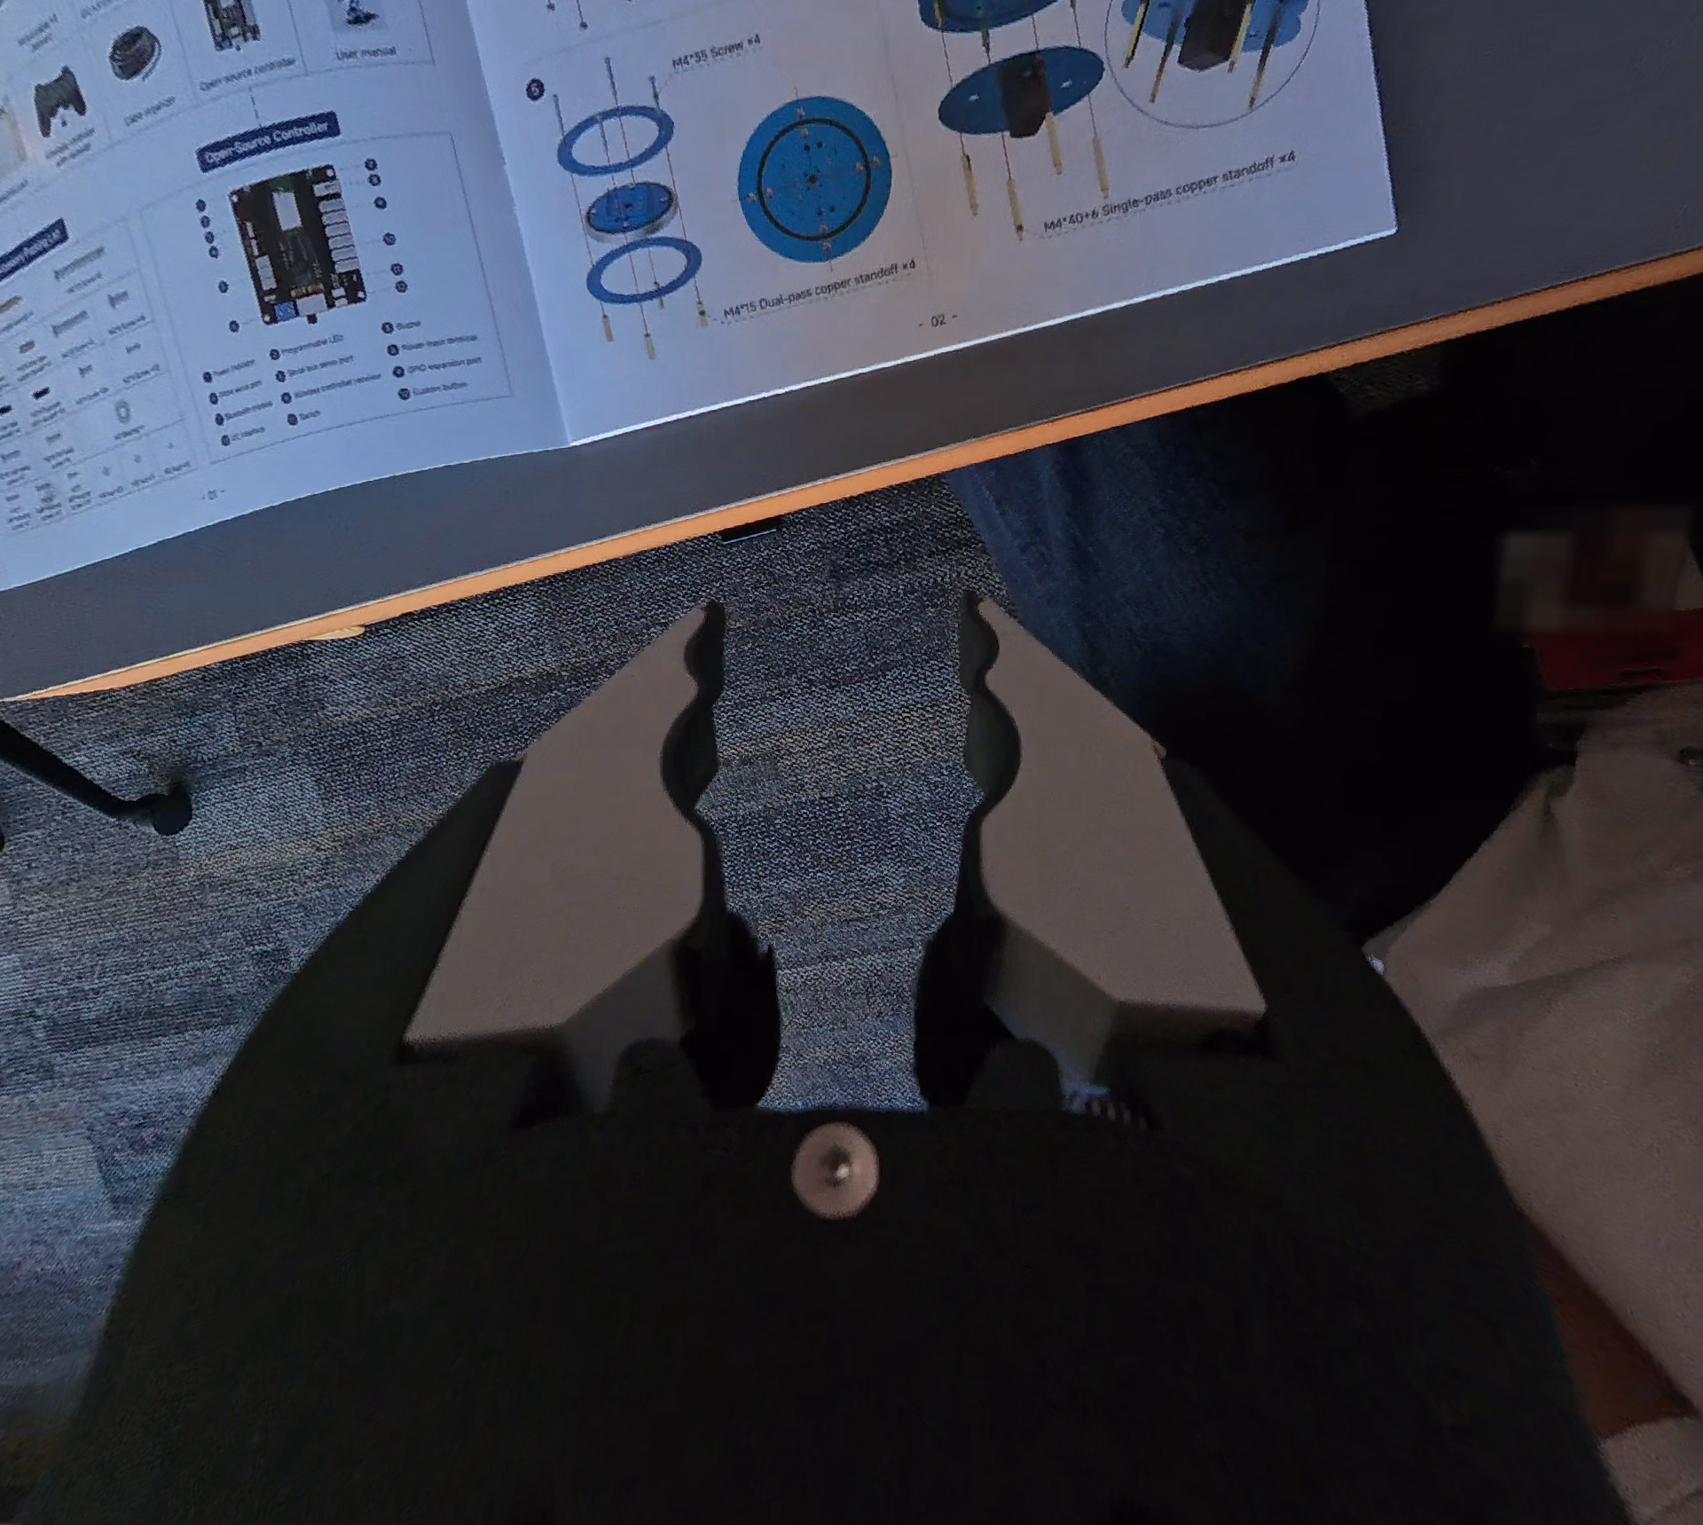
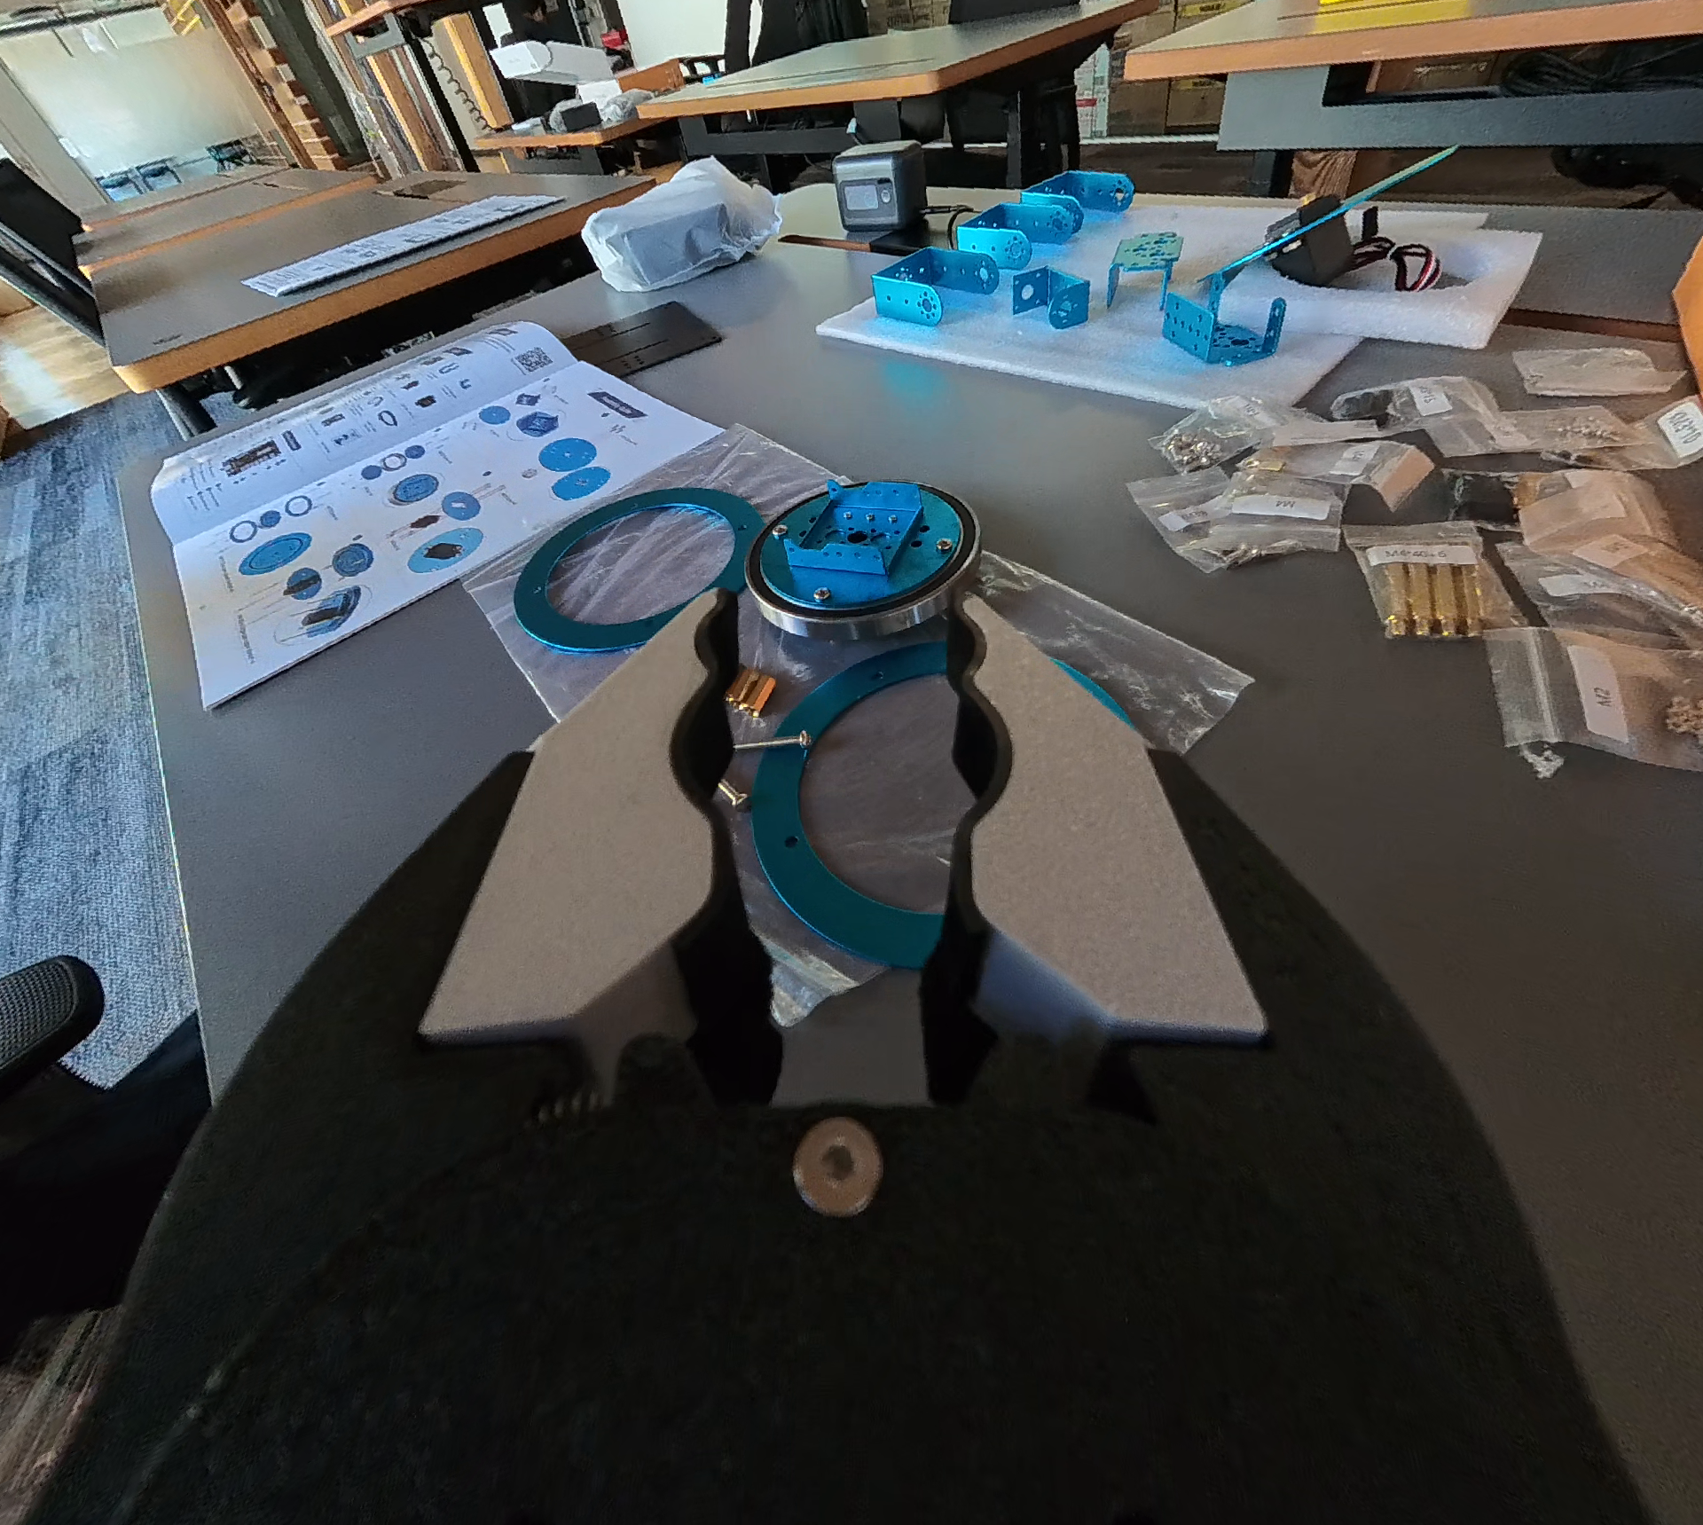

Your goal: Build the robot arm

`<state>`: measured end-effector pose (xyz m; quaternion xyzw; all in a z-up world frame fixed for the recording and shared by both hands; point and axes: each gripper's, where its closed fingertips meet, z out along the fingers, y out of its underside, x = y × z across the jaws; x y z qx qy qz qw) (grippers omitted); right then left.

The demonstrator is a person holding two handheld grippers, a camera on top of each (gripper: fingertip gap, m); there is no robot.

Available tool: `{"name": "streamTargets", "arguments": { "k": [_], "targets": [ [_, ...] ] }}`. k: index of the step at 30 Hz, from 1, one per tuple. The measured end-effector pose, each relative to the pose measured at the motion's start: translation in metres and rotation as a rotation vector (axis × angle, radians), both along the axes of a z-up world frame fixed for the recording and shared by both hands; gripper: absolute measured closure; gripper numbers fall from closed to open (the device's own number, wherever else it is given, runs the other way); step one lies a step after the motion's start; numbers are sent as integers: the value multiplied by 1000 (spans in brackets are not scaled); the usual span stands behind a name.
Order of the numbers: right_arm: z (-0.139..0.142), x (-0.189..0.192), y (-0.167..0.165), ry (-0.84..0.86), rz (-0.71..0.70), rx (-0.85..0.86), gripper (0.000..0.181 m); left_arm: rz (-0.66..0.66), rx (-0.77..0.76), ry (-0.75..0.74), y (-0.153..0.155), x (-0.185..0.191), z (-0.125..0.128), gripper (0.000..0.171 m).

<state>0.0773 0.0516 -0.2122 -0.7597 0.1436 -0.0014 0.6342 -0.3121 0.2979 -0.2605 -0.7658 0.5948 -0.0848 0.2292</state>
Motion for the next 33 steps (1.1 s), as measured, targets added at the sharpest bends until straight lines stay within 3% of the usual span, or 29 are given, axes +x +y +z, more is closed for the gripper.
{"name": "streamTargets", "arguments": {
  "k": [33],
  "targets": [
    [-3,-3,-1,4,7,-9,138,-6,-7,29,4,6,-5,120]
  ]
}}
